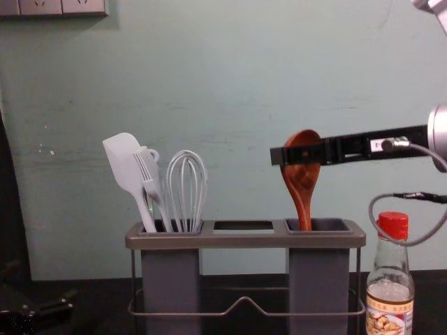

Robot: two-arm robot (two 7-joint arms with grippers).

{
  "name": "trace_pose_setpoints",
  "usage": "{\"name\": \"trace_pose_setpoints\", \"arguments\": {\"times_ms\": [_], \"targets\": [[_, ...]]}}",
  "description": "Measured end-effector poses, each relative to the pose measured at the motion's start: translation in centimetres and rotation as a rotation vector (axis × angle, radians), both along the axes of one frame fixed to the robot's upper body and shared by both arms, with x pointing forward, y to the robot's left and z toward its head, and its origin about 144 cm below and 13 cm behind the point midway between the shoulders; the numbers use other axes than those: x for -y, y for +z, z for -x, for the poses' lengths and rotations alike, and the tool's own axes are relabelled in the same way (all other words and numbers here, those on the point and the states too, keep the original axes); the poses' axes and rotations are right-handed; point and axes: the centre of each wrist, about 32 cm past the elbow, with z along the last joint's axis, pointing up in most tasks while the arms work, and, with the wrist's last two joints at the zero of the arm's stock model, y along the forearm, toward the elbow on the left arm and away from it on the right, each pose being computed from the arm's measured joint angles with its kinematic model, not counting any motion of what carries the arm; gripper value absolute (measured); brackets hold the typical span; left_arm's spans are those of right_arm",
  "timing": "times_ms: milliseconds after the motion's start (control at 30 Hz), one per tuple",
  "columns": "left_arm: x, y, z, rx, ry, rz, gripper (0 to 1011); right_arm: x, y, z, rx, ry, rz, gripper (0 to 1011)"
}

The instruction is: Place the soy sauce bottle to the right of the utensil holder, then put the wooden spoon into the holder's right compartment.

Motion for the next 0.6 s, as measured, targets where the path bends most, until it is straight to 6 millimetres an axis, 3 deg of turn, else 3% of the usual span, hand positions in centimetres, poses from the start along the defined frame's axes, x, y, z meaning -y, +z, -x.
{"name": "trace_pose_setpoints", "arguments": {"times_ms": [600], "targets": [[0.0, 0.0, 0.0, 0.0, 0.0, 0.0, 1011, 0.31, -0.26, -0.08, -0.056, 0.02, 0.05, 836]]}}
